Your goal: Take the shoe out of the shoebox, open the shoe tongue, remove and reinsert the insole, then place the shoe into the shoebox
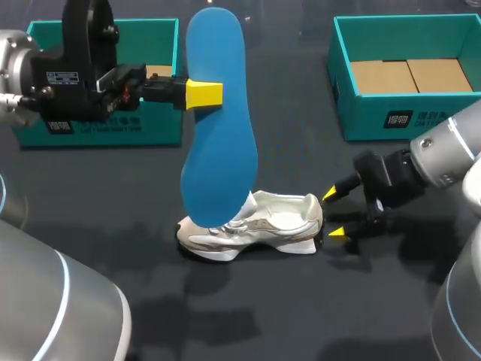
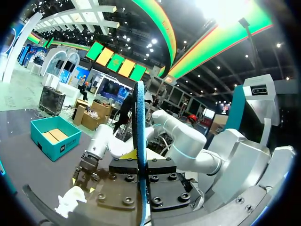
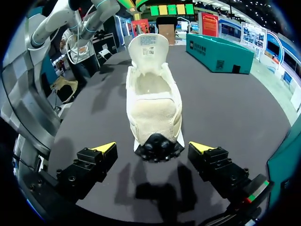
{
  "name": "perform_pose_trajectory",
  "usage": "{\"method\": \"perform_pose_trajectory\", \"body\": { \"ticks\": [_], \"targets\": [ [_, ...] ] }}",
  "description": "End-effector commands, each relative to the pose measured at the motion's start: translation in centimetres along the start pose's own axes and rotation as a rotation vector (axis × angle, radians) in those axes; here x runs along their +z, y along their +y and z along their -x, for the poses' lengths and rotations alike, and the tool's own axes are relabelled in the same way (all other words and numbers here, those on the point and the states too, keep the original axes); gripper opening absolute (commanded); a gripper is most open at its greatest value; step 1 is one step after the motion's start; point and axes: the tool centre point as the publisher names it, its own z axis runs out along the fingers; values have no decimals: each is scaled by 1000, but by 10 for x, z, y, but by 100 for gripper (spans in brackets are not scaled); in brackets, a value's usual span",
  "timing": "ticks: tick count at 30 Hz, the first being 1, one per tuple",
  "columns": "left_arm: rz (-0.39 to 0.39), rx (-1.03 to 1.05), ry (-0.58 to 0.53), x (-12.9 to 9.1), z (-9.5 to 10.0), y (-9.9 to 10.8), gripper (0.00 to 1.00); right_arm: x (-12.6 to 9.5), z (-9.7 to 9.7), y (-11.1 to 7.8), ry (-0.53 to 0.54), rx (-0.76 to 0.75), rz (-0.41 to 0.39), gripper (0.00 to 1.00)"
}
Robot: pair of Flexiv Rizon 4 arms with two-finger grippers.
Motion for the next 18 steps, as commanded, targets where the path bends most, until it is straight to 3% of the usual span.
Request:
{"method": "perform_pose_trajectory", "body": {
  "ticks": [1, 14, 18],
  "targets": [
    [0, 0, 1, 2, 1, -1, 0, -13, -6, 15, -28, 66, -327, 100],
    [0, 0, 1, 2, 1, -1, 0, -13, -6, 15, -28, 66, -327, 100],
    [0, 0, 1, 2, 1, -1, 0, -18, -13, 32, -86, 56, -426, 100]
  ]
}}
